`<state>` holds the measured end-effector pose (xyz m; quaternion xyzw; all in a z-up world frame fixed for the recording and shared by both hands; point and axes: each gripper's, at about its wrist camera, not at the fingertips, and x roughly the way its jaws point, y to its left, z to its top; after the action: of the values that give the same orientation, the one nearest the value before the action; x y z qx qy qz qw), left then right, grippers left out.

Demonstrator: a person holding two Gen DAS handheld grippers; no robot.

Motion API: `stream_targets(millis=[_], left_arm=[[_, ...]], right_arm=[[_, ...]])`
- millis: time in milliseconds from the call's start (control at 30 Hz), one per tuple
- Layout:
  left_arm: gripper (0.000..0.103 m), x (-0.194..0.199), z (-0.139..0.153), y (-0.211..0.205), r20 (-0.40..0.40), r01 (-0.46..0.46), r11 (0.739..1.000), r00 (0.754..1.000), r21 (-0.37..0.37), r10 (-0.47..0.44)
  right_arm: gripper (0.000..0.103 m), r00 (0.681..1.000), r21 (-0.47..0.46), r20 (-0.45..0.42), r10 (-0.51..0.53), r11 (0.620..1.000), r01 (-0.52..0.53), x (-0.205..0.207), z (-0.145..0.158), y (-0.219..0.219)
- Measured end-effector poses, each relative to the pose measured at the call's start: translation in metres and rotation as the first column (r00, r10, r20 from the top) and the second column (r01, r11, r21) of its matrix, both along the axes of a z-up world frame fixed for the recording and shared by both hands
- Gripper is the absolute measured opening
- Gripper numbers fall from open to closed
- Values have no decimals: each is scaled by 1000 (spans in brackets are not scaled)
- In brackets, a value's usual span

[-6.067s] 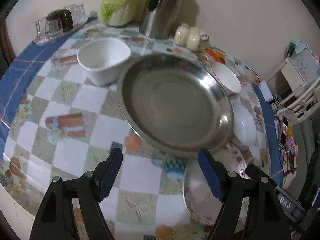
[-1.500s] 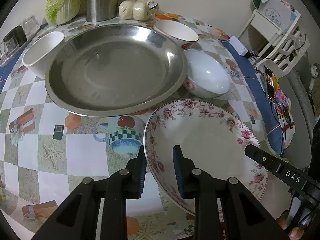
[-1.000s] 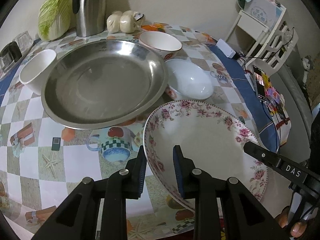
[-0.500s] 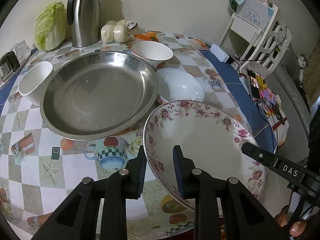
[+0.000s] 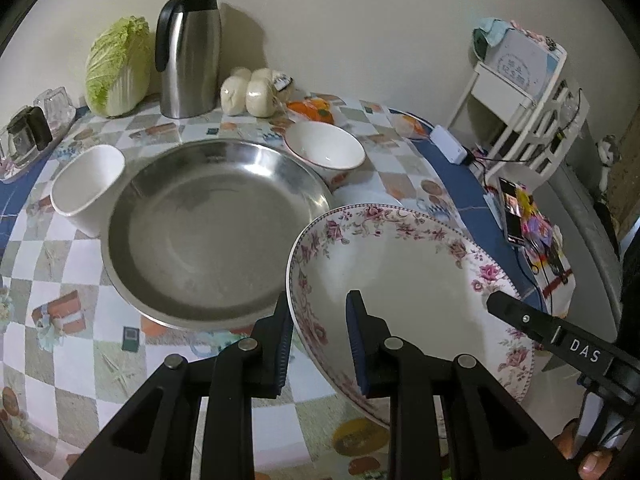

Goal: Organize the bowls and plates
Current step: 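Lift the floral plate with both tools and carry it toward the steel basin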

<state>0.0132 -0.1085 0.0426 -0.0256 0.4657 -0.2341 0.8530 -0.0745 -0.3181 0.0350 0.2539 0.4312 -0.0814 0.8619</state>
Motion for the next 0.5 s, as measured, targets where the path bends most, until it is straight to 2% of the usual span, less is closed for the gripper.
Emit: stream_targets(millis=[500], left_arm=[[26,49,2,21,-25,-85,995,996,-51,84]], right_arm=[[18,999,-13,-23,46,999,-46,60,6,17]])
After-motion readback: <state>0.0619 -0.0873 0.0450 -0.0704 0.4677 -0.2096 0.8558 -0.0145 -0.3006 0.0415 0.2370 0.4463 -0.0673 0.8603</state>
